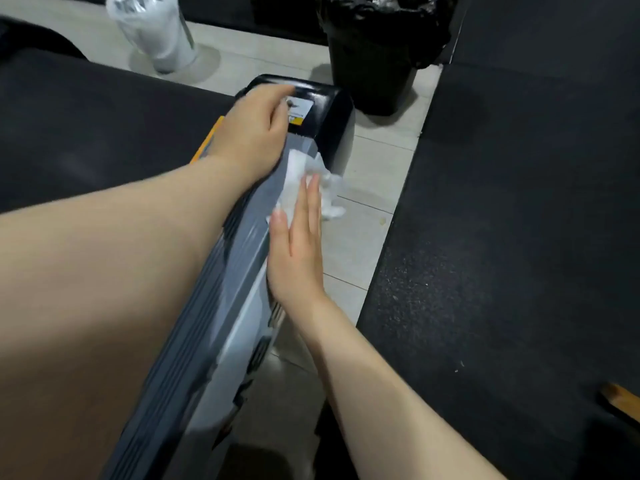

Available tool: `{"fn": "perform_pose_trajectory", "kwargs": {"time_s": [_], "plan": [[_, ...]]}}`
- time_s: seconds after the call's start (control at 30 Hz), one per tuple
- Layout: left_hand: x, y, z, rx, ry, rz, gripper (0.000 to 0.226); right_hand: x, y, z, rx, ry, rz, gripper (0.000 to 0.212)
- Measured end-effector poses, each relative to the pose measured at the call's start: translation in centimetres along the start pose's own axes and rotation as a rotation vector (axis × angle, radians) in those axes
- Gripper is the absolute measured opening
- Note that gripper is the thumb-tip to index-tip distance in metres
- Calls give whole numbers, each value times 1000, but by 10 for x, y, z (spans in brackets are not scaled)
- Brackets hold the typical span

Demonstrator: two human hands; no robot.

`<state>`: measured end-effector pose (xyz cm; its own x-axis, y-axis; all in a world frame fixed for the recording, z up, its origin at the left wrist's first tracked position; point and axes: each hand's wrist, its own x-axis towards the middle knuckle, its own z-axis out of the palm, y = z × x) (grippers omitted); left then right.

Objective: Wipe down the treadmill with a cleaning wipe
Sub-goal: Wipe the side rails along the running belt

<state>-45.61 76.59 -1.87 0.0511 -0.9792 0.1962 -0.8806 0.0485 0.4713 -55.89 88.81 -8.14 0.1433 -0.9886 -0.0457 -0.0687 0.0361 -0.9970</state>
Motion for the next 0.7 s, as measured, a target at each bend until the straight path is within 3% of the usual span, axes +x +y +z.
{"fn": "perform_pose_trajectory", "kwargs": {"time_s": [0.03, 0.1, 0.2, 0.27, 0.33, 0.5, 0.57, 0.63, 0.7], "plan": [[-3, 0, -3, 0, 40, 39, 42, 8, 7, 1, 13, 18, 24, 57], [-19, -2, -7, 32, 86, 78, 40, 8, 32, 4, 103, 84, 267, 61], [-65, 1, -14, 11, 32, 49, 38, -32, 76, 11, 256, -8, 610, 60], [-115, -7, -31, 20, -43, 29, 40, -63, 83, 20, 308, -56, 688, 58], [-182, -20, -52, 104, -114, 8, 50, -79, 68, 26, 274, -29, 538, 60], [-278, -36, -81, 224, -194, -1, 59, -116, 14, 45, -53, 39, -139, 64], [-275, -37, -81, 242, -202, -2, 60, -119, 22, 50, -44, 78, -181, 65], [-272, -39, -80, 261, -205, -1, 59, -102, 41, 47, -19, 95, 11, 66], [-273, -41, -79, 260, -200, -5, 56, -77, 56, 37, 87, 42, 454, 76]]}}
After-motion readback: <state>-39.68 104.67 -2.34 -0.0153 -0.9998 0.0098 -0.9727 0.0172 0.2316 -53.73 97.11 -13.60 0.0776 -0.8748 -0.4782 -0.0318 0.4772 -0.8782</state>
